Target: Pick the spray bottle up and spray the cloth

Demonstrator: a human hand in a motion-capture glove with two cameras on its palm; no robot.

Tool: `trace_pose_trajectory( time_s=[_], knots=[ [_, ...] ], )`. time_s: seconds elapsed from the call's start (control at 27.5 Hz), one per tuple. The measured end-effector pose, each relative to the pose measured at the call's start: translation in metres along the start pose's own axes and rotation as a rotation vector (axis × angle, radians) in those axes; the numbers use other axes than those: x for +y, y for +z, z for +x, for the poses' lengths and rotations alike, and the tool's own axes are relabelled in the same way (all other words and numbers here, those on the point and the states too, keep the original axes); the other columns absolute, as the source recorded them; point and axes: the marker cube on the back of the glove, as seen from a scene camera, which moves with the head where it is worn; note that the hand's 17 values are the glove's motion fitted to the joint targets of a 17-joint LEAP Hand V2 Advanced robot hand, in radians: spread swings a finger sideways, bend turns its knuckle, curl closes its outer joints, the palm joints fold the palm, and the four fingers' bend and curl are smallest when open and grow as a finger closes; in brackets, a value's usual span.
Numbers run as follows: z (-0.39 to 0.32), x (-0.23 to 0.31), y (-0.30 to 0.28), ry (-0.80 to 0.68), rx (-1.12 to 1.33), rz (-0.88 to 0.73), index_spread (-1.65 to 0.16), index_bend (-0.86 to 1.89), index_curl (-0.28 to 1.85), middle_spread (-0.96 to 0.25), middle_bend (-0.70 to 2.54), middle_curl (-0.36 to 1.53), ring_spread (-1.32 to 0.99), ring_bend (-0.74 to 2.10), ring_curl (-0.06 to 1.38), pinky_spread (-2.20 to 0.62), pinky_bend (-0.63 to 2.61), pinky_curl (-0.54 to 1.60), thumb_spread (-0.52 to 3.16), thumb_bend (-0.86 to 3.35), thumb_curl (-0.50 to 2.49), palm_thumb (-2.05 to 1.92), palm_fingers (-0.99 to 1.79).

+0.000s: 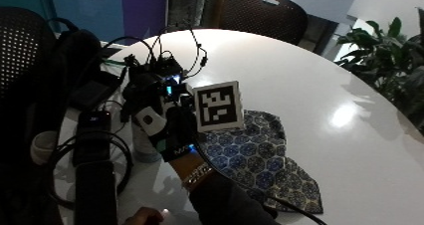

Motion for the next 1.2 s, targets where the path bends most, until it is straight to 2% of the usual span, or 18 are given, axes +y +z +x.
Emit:
trace_pose_trajectory(
  time_s=[0.15, 0.4, 0.62, 0.69, 0.84, 0.91, 1.09, 1.2],
  knots=[
    [-0.001, -0.002, -0.004, -0.027, 0.001, 0.029, -0.29, 0.16, 0.49, -0.2, 0.38, 0.47, -0.17, 0.54, 0.43, -0.22, 0.5, 0.38, 0.84, -0.03, 0.68, 0.91, 1.27],
    [0.015, 0.004, -0.008, 0.044, 0.012, 0.023, -0.29, 0.16, 0.49, -0.2, 0.38, 0.48, -0.17, 0.54, 0.43, -0.23, 0.5, 0.38, 0.84, -0.03, 0.68, 0.9, 1.26],
    [0.026, -0.001, 0.002, 0.105, 0.014, -0.114, -0.3, 0.17, 0.49, -0.21, 0.35, 0.47, -0.17, 0.53, 0.43, -0.19, 0.46, 0.37, 0.86, -0.03, 0.67, 0.88, 1.18],
    [0.025, -0.006, 0.005, 0.112, 0.042, -0.174, -0.3, 0.12, 0.47, -0.19, 0.36, 0.47, -0.17, 0.49, 0.41, -0.1, 0.38, 0.35, 0.93, -0.04, 0.64, 0.83, 0.97],
    [0.018, -0.017, -0.005, 0.098, 0.167, -0.222, -0.3, 0.08, 0.45, -0.12, 0.27, 0.45, -0.13, 0.46, 0.43, 0.04, 0.38, 0.37, 1.02, -0.05, 0.59, 0.76, 0.66],
    [0.016, -0.017, -0.015, 0.098, 0.258, -0.252, -0.31, 0.06, 0.42, -0.11, 0.25, 0.43, -0.11, 0.45, 0.42, 0.09, 0.38, 0.37, 1.04, -0.04, 0.56, 0.74, 0.61],
    [0.006, -0.01, -0.037, 0.107, 0.525, -0.451, -0.31, 0.12, 0.37, -0.07, 0.23, 0.41, -0.08, 0.34, 0.37, 0.18, 0.36, 0.35, 1.08, -0.03, 0.52, 0.72, 0.46],
    [-0.002, -0.006, -0.044, 0.063, 0.69, -0.557, -0.33, 0.17, 0.37, -0.05, 0.19, 0.4, -0.06, 0.26, 0.34, 0.21, 0.36, 0.34, 1.11, -0.03, 0.5, 0.69, 0.38]
  ],
)
